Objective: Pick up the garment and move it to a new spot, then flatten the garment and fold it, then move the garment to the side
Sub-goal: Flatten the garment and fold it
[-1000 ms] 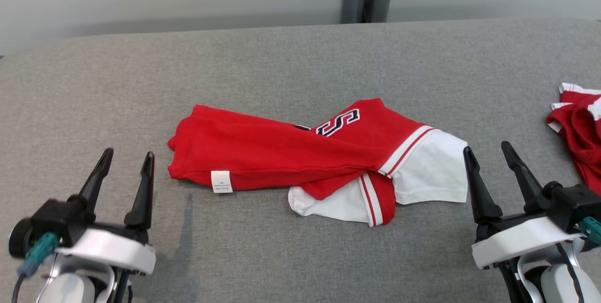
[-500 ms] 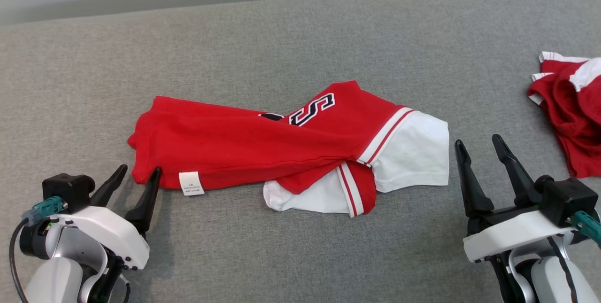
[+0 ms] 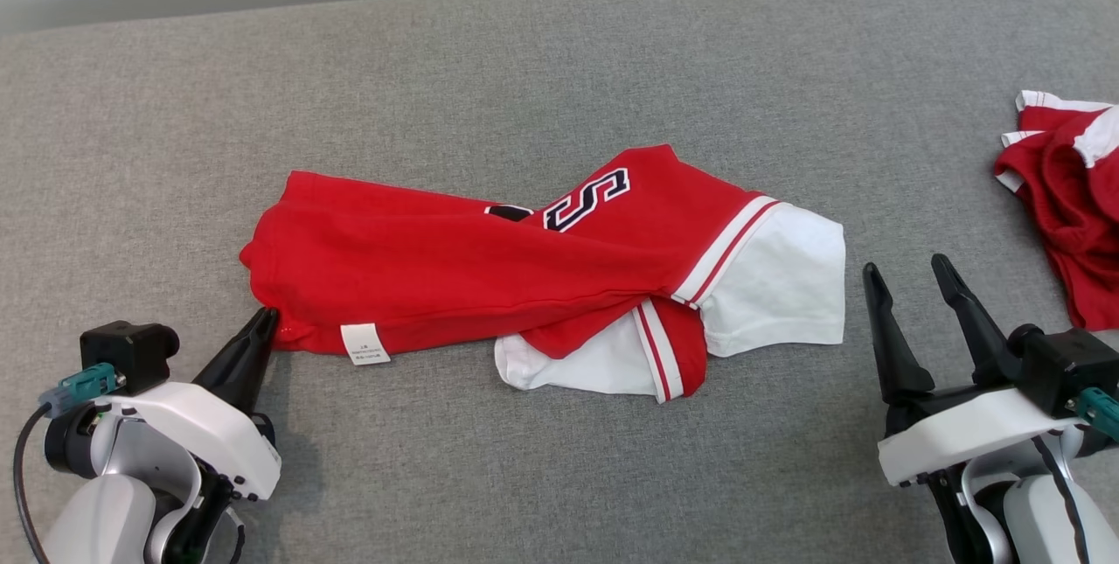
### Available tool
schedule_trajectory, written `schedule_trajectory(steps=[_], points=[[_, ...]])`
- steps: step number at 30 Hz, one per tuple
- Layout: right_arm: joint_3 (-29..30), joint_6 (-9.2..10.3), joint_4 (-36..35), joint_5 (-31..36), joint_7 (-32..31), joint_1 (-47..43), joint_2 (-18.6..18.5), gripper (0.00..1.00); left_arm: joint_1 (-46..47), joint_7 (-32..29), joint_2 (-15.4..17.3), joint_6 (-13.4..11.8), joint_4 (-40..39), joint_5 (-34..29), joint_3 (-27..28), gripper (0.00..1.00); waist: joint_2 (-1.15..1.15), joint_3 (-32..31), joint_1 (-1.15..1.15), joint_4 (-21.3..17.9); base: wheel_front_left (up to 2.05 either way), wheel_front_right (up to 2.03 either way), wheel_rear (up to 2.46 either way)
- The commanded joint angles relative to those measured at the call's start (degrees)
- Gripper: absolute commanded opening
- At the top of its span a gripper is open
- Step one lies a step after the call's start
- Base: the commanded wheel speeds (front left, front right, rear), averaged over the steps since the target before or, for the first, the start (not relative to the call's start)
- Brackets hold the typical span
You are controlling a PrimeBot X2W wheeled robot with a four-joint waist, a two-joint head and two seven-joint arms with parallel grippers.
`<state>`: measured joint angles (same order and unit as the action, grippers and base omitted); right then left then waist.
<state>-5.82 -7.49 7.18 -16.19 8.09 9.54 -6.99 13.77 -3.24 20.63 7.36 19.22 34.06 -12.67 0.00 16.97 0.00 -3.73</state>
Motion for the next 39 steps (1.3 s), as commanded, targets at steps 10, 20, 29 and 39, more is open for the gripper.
schedule_trajectory(steps=[10, 20, 29, 39], points=[[-6.4, -0.01, 10.1, -5.4, -1.9, 2.6, -4.2, 1.0, 2.5, 1.6, 1.3, 0.2, -1.0, 1.0, -1.2, 0.0, 0.0, 1.2, 0.0, 1.1, 0.0, 0.0, 0.0], [-13.2, -0.01, 16.8, -11.2, 3.5, 7.8, -6.2, 0.0, 3.3, 4.6, 1.4, -0.2, -1.6, 0.1, -1.5, 0.0, 0.0, 1.4, 0.0, 1.9, 0.0, 0.0, 0.0], [-10.1, -0.01, 1.6, -14.0, 7.1, 8.8, -9.3, 0.0, 3.9, 9.9, 2.7, -2.5, -11.1, -1.5, 1.2, 0.0, 0.0, -1.2, 0.0, 1.8, 0.0, 0.0, 0.0], [-4.2, -0.01, -15.9, -13.4, 7.0, 15.8, -11.1, 0.0, 9.0, 10.1, 4.4, -8.1, -25.6, -4.1, 4.9, 0.0, 0.0, -5.2, 0.0, 1.9, 0.0, 0.0, 0.0]])
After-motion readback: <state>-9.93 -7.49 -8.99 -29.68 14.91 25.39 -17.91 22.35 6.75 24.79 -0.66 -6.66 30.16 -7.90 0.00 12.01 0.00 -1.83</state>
